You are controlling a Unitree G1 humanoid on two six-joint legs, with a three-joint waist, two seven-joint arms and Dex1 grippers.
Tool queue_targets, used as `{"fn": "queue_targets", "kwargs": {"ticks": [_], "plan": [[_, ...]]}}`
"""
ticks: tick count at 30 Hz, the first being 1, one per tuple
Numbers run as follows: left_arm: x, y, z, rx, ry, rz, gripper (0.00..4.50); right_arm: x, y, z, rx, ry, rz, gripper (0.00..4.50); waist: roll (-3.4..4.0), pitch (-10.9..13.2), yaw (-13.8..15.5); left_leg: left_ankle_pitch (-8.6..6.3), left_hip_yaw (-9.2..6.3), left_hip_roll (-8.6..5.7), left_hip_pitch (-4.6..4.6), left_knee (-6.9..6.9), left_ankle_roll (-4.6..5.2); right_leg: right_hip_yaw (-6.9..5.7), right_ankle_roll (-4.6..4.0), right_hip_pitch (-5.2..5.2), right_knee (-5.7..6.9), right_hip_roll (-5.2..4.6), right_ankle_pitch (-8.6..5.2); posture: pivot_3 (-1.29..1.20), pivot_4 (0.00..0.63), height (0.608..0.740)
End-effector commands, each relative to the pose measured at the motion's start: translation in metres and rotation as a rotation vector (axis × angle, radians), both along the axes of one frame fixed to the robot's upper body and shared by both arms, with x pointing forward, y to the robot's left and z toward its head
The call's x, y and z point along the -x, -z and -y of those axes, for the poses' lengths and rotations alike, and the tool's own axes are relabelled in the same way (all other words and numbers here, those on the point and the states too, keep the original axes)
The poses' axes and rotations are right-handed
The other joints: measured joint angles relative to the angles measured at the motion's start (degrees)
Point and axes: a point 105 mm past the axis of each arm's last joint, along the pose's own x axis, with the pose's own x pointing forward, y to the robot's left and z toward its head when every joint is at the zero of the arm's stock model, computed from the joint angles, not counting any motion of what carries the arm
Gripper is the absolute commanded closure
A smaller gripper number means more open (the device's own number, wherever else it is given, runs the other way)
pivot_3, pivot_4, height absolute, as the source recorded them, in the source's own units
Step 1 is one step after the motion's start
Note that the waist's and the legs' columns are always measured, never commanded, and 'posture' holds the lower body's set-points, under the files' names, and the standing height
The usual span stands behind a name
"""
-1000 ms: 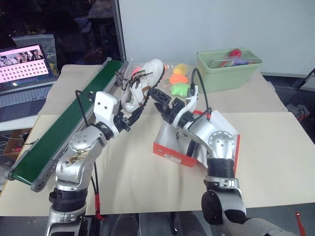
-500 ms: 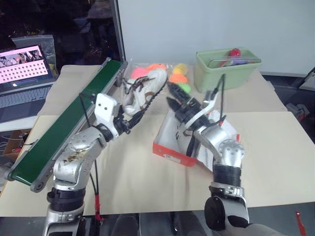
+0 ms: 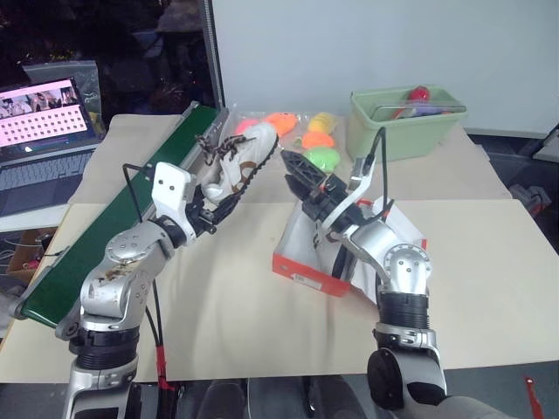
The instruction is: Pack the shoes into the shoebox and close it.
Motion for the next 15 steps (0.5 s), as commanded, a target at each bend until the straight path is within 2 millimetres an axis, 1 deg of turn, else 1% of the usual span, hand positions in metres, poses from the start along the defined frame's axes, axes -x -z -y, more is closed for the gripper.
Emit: {"fn": "queue_targets", "kwargs": {"ticks": [1,5,10,15], "plan": [[0.006,-0.019,0.013,0.004,0.051,0.074,1.69,0.012,-0.016,-0.011,0.051,-0.035,0.104,0.01,0.0,0.0,0.0,0.0,0.0,0.0,0.0,0.0,0.0,0.0,0.0,0.0,0.0,0.0,0.0,0.0,0.15,0.729],[0.006,-0.02,0.015,0.005,0.061,0.075,1.69,0.015,-0.013,-0.016,0.082,-0.041,0.115,0.01,0.0,0.0,0.0,0.0,0.0,0.0,0.0,0.0,0.0,0.0,0.0,0.0,0.02,0.01,0.0,0.0,0.15,0.729],[0.007,-0.022,0.019,0.005,0.077,0.084,1.69,0.02,-0.01,-0.029,0.099,-0.071,0.119,0.01,0.0,0.0,0.1,0.0,0.0,-0.01,0.0,0.0,0.0,0.0,0.0,0.0,0.0,0.0,0.0,0.0,0.15,0.729],[0.007,-0.025,0.021,0.002,0.082,0.093,1.69,0.017,-0.005,-0.034,0.104,-0.072,0.107,0.01,0.0,0.0,0.1,0.0,-0.01,-0.01,0.0,0.0,0.0,0.0,0.0,-0.01,0.01,0.0,0.0,0.0,0.15,0.729]]}}
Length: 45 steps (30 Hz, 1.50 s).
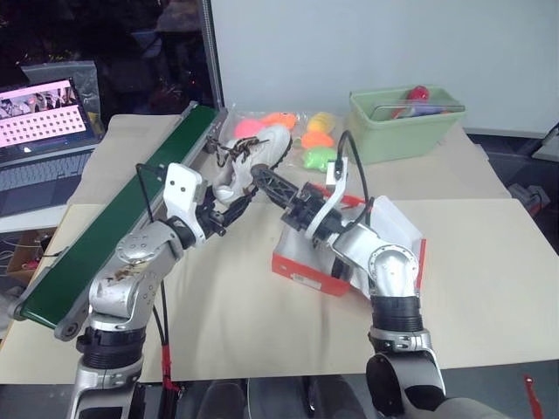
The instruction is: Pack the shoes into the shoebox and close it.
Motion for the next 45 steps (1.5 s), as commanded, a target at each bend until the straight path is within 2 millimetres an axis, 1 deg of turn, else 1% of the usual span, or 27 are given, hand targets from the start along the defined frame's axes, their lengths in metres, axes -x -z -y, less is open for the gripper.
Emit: {"fn": "queue_targets", "kwargs": {"ticks": [1,4,11,17,18,23,25,28,30,31,32,36,37,38,39,45], "plan": [[0.006,-0.021,0.008,0.005,0.041,0.081,1.69,0.002,-0.01,-0.002,-0.018,-0.006,0.045,0.01,0.0,0.0,0.0,0.0,0.0,0.0,0.0,0.0,0.0,0.0,0.0,0.0,0.0,0.0,0.0,0.0,0.15,0.729],[0.006,-0.022,0.008,0.003,0.045,0.083,1.69,-0.001,-0.01,-0.001,-0.022,0.002,0.043,0.01,0.0,0.0,0.0,0.0,0.0,0.0,0.0,0.0,0.0,0.0,0.0,0.0,-0.01,0.0,0.0,0.0,0.15,0.729],[0.006,-0.022,0.01,0.002,0.054,0.082,1.69,-0.016,-0.008,0.002,-0.016,0.046,0.031,0.01,0.0,0.0,0.0,0.0,0.0,0.0,0.01,0.0,0.0,0.0,0.0,0.0,0.01,0.01,0.0,0.0,0.15,0.729],[0.006,-0.022,0.012,0.004,0.062,0.08,1.69,-0.034,-0.005,-0.002,0.017,0.095,0.013,0.01,0.0,0.0,-0.1,0.0,0.0,0.01,0.01,0.0,0.0,0.0,0.0,-0.01,0.03,0.01,0.0,0.0,0.15,0.729],[0.006,-0.021,0.012,0.005,0.063,0.079,1.69,-0.035,-0.008,-0.005,0.015,0.09,0.021,0.01,0.0,0.0,0.0,0.0,0.0,0.01,0.01,0.0,0.0,0.0,0.0,-0.02,0.04,0.01,0.0,0.0,0.15,0.729],[0.005,-0.02,0.013,0.005,0.069,0.073,1.69,-0.031,-0.037,-0.025,-0.084,0.026,0.055,0.01,0.0,0.0,0.0,0.0,0.0,0.0,-0.04,0.0,0.0,0.0,-0.01,-0.04,0.18,-0.01,0.01,0.0,0.15,0.729],[0.005,-0.02,0.014,0.006,0.071,0.074,1.69,-0.03,-0.04,-0.03,-0.095,0.008,0.057,0.01,0.0,0.0,0.0,0.0,-0.01,0.0,-0.04,-0.01,0.0,-0.01,-0.01,-0.04,0.21,-0.01,0.01,0.0,0.15,0.729],[0.004,-0.021,0.014,0.008,0.07,0.075,1.69,-0.027,-0.038,-0.035,-0.1,-0.017,0.042,0.01,0.0,0.0,0.0,0.0,-0.01,0.0,-0.05,-0.01,0.0,-0.01,-0.01,-0.04,0.21,-0.01,0.01,0.0,0.15,0.729],[0.004,-0.021,0.014,0.008,0.068,0.076,1.69,-0.024,-0.033,-0.039,-0.079,-0.027,0.028,0.53,0.0,0.0,-0.1,0.0,-0.01,0.0,-0.05,-0.01,0.0,-0.01,-0.01,-0.04,0.21,-0.01,0.01,0.0,0.15,0.729],[0.004,-0.021,0.013,0.007,0.065,0.076,1.69,-0.022,-0.032,-0.039,-0.077,-0.034,0.03,0.71,0.0,0.0,-0.1,0.0,-0.01,0.0,-0.05,-0.01,0.0,-0.01,-0.01,-0.04,0.21,-0.01,0.01,0.0,0.15,0.729],[0.003,-0.021,0.013,0.006,0.063,0.076,1.69,-0.02,-0.031,-0.04,-0.078,-0.038,0.031,1.11,0.0,0.0,-0.1,0.0,-0.01,0.0,-0.05,-0.01,0.0,-0.01,-0.01,-0.05,0.21,0.0,0.01,0.0,0.15,0.729],[0.003,-0.02,0.012,-0.003,0.053,0.079,1.69,-0.015,-0.031,-0.04,-0.068,-0.047,0.041,2.38,0.0,0.0,0.0,0.0,-0.01,0.0,-0.06,-0.01,0.0,-0.01,-0.01,-0.05,0.21,0.0,0.01,0.0,0.15,0.729],[0.002,-0.02,0.012,-0.002,0.052,0.079,1.69,-0.014,-0.032,-0.04,-0.067,-0.049,0.044,2.79,0.0,0.0,0.0,0.0,-0.01,0.0,-0.06,-0.01,0.0,-0.01,-0.01,-0.05,0.21,-0.01,0.01,0.0,0.15,0.729],[0.002,-0.019,0.012,-0.002,0.052,0.079,1.69,-0.013,-0.033,-0.041,-0.066,-0.048,0.047,3.01,0.0,0.0,-0.1,0.0,-0.01,-0.01,-0.06,-0.01,0.0,-0.01,-0.01,-0.06,0.21,-0.01,0.01,0.0,0.15,0.729],[0.002,-0.019,0.012,-0.002,0.052,0.079,1.69,-0.013,-0.033,-0.041,-0.064,-0.047,0.048,3.37,0.0,0.0,-0.1,0.0,-0.01,0.0,-0.06,-0.01,0.0,-0.01,-0.01,-0.06,0.21,-0.01,0.01,0.0,0.15,0.729],[0.002,-0.014,0.014,-0.052,0.057,0.079,1.69,-0.012,-0.04,-0.04,-0.071,-0.026,0.055,3.37,0.01,0.0,-0.1,0.0,-0.01,0.0,-0.06,-0.01,0.0,-0.01,-0.01,-0.06,0.2,0.0,0.01,0.0,0.15,0.729]]}}
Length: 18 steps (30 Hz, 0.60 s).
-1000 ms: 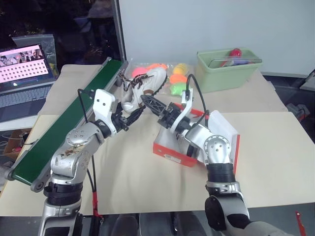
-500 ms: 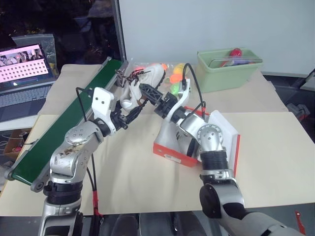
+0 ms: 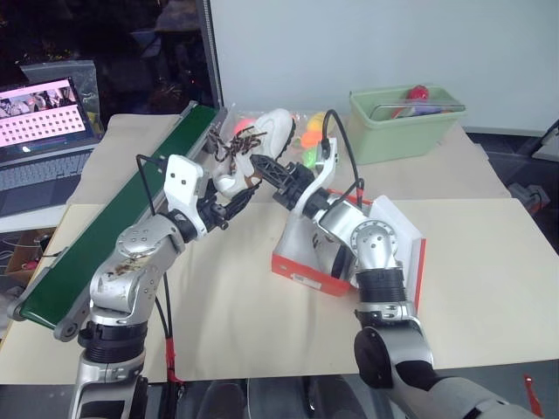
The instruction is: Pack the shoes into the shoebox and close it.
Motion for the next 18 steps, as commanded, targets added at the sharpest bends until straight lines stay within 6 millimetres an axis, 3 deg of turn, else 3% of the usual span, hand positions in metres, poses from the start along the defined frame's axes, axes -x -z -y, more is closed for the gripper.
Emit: {"fn": "queue_targets", "kwargs": {"ticks": [1,3,5,6,8,10,14,18], "plan": [[0.003,-0.006,0.011,-0.052,0.043,0.05,1.69,0.023,-0.029,-0.027,-0.089,-0.098,0.073,3.37,0.0,0.0,0.0,0.0,0.0,0.0,0.0,0.0,0.0,0.0,0.0,0.0,0.0,0.0,0.0,0.0,0.15,0.729],[0.005,-0.006,0.013,-0.071,0.054,0.068,1.69,0.024,-0.032,-0.027,-0.074,-0.083,0.083,3.37,0.0,0.0,0.0,0.0,0.0,0.0,0.0,0.0,0.0,0.0,0.0,0.0,0.0,0.0,0.0,0.0,0.15,0.729],[0.006,-0.006,0.013,-0.083,0.054,0.089,1.03,0.022,-0.034,-0.027,-0.06,-0.057,0.083,3.4,0.0,0.0,0.0,0.0,0.0,0.0,-0.01,0.0,0.0,0.0,0.0,-0.01,0.0,0.0,0.0,0.0,0.15,0.729],[0.006,-0.006,0.013,-0.086,0.054,0.093,0.92,0.022,-0.035,-0.026,-0.059,-0.05,0.083,3.4,0.0,0.0,0.0,0.0,0.0,0.0,-0.01,0.0,0.0,0.0,0.0,-0.01,0.0,0.0,0.0,0.0,0.15,0.729],[0.007,-0.001,0.015,-0.146,0.062,0.104,0.03,0.016,-0.036,-0.02,-0.042,0.009,0.075,3.4,0.0,0.0,0.0,0.0,0.0,0.0,-0.02,0.0,0.0,0.0,0.0,-0.01,0.01,0.0,0.0,0.0,0.15,0.729],[0.009,-0.001,0.017,-0.127,0.078,0.095,0.01,0.008,-0.037,-0.012,-0.034,0.068,0.056,3.4,0.0,0.0,0.0,0.0,0.0,-0.01,-0.02,0.0,0.0,0.0,0.0,-0.01,0.0,-0.01,0.0,0.0,0.15,0.729],[0.013,0.005,0.013,-0.157,0.062,0.106,0.01,-0.026,-0.037,0.045,0.066,0.318,0.029,3.4,0.01,0.0,0.0,0.0,0.0,0.0,-0.02,0.0,0.0,0.0,0.0,-0.03,-0.02,0.0,0.0,0.0,0.15,0.729],[0.014,0.011,0.009,-0.153,0.051,0.088,0.01,-0.033,-0.049,0.09,0.242,0.411,0.052,3.4,0.02,0.0,0.7,0.0,-0.02,-0.04,-0.11,0.0,0.0,-0.05,0.0,-0.06,-0.06,-0.04,0.0,0.0,0.15,0.729]]}}
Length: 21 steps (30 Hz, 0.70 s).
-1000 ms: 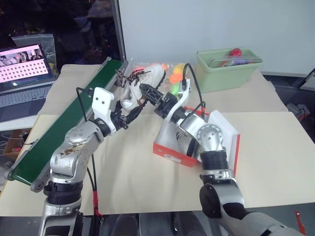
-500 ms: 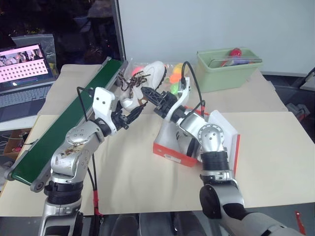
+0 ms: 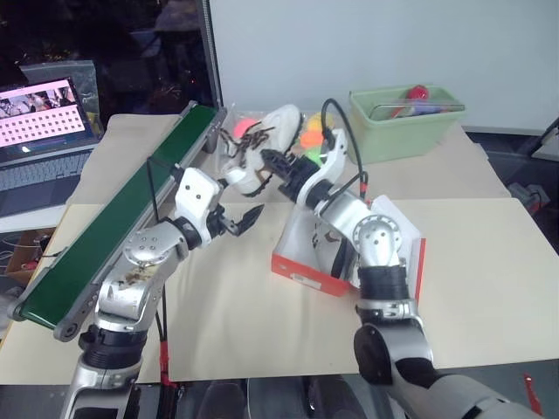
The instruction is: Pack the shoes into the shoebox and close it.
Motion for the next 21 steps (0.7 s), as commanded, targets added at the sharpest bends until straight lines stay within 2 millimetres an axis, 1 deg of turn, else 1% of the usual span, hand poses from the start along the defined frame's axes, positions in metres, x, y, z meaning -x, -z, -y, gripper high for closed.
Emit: {"fn": "queue_targets", "kwargs": {"ticks": [1,2,4,8,10,12,17,19,20,21], "plan": [[0.006,-0.01,0.001,-0.006,0.011,0.062,0.01,0.001,-0.034,0.041,0.121,0.072,0.058,3.4,0.0,0.0,0.2,0.0,0.0,-0.01,-0.04,0.0,0.0,-0.01,0.0,0.0,0.01,-0.02,0.0,0.0,0.15,0.729],[0.006,-0.009,0.0,-0.007,0.011,0.06,0.01,0.003,-0.036,0.046,0.152,0.066,0.042,3.4,0.0,0.0,0.2,0.0,0.01,-0.02,-0.07,0.0,0.0,-0.01,0.0,0.0,0.01,-0.03,0.0,0.0,0.15,0.729],[0.007,-0.008,0.001,-0.009,0.013,0.059,0.01,0.01,-0.036,0.051,0.207,0.015,-0.003,3.4,0.0,0.0,-0.1,-0.01,0.01,0.0,-0.09,-0.01,0.01,-0.01,0.0,-0.01,-0.02,-0.03,0.0,0.0,0.15,0.729],[0.006,-0.004,0.002,-0.017,0.029,0.051,0.01,0.024,-0.019,0.068,0.425,-0.068,-0.182,3.4,0.03,0.0,-0.7,0.0,0.04,0.03,-0.04,-0.03,0.02,0.05,-0.02,-0.04,-0.03,0.02,0.0,0.0,0.15,0.729],[0.006,-0.003,0.003,-0.021,0.038,0.05,0.01,0.03,-0.013,0.072,0.475,-0.111,-0.253,3.4,0.03,0.0,-0.7,0.01,0.05,0.02,0.0,-0.03,0.04,0.06,-0.03,-0.05,-0.12,0.04,-0.01,0.0,0.15,0.729],[0.005,-0.002,0.006,-0.019,0.05,0.051,0.01,0.032,-0.006,0.075,0.503,-0.129,-0.317,3.4,0.03,0.0,-0.7,0.02,0.06,0.02,0.01,-0.03,0.05,0.07,-0.04,-0.05,-0.12,0.04,-0.01,0.0,0.15,0.729],[0.007,-0.003,0.01,-0.014,0.075,0.059,0.01,0.035,0.02,0.077,0.554,-0.181,-0.434,3.4,0.03,0.0,-0.3,0.02,0.07,-0.02,-0.11,-0.03,0.05,0.07,-0.02,-0.04,-0.26,0.01,-0.01,0.0,0.15,0.729],[0.01,-0.002,0.012,-0.02,0.098,0.065,0.01,0.038,0.039,0.074,0.564,-0.214,-0.5,3.4,0.03,0.0,-0.3,0.02,0.07,-0.02,-0.14,-0.03,0.05,0.07,-0.01,-0.05,-0.25,0.0,0.0,0.0,0.15,0.729],[0.017,-0.004,0.013,-0.019,0.148,0.074,0.01,0.039,0.051,0.073,0.572,-0.221,-0.542,3.4,0.03,0.0,-0.3,0.02,0.07,-0.01,-0.14,-0.03,0.05,0.07,0.0,-0.04,-0.25,0.01,0.0,0.0,0.15,0.729],[0.021,-0.006,0.014,-0.018,0.183,0.081,0.01,0.04,0.059,0.073,0.578,-0.226,-0.569,3.4,0.03,0.0,-0.3,0.02,0.07,-0.01,-0.13,-0.03,0.05,0.07,0.0,-0.04,-0.26,0.01,0.0,0.0,0.15,0.729]]}}
